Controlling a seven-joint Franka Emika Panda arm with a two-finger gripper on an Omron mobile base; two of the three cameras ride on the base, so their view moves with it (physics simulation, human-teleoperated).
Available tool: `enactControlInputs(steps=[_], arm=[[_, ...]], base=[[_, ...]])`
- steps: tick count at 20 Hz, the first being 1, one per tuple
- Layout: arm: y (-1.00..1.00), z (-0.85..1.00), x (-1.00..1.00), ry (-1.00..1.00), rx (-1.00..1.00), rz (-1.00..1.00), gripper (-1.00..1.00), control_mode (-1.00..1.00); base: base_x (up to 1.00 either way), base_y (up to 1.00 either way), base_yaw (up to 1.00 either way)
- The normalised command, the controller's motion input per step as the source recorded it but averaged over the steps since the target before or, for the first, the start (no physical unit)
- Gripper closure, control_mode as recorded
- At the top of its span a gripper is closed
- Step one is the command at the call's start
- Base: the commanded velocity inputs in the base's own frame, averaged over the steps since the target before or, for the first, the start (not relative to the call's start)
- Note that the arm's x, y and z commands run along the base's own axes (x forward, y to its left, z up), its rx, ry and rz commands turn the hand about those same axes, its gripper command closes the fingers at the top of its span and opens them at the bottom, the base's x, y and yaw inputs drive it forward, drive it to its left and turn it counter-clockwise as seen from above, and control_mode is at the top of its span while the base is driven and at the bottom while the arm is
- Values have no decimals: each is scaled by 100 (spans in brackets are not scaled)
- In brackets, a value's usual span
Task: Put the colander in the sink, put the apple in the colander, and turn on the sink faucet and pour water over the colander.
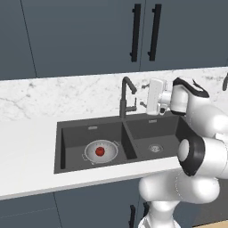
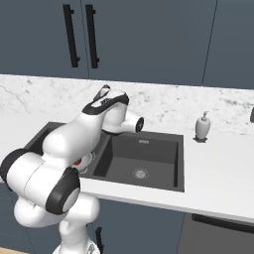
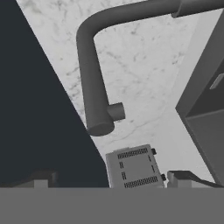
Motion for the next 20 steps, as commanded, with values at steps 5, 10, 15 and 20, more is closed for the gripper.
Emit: enactControlInputs(steps=[5,10,15,20], arm=[[1,-4,0,0,0,6,-100,-100],[8,-14,0,0,-1,3,-100,-100],[18,-9,2,0,-3,0,-100,-100],[16,-2,5,0,0,0,-100,-100]], base=[[0,0,0],[0,0,0],[0,0,0],[0,0,0]])
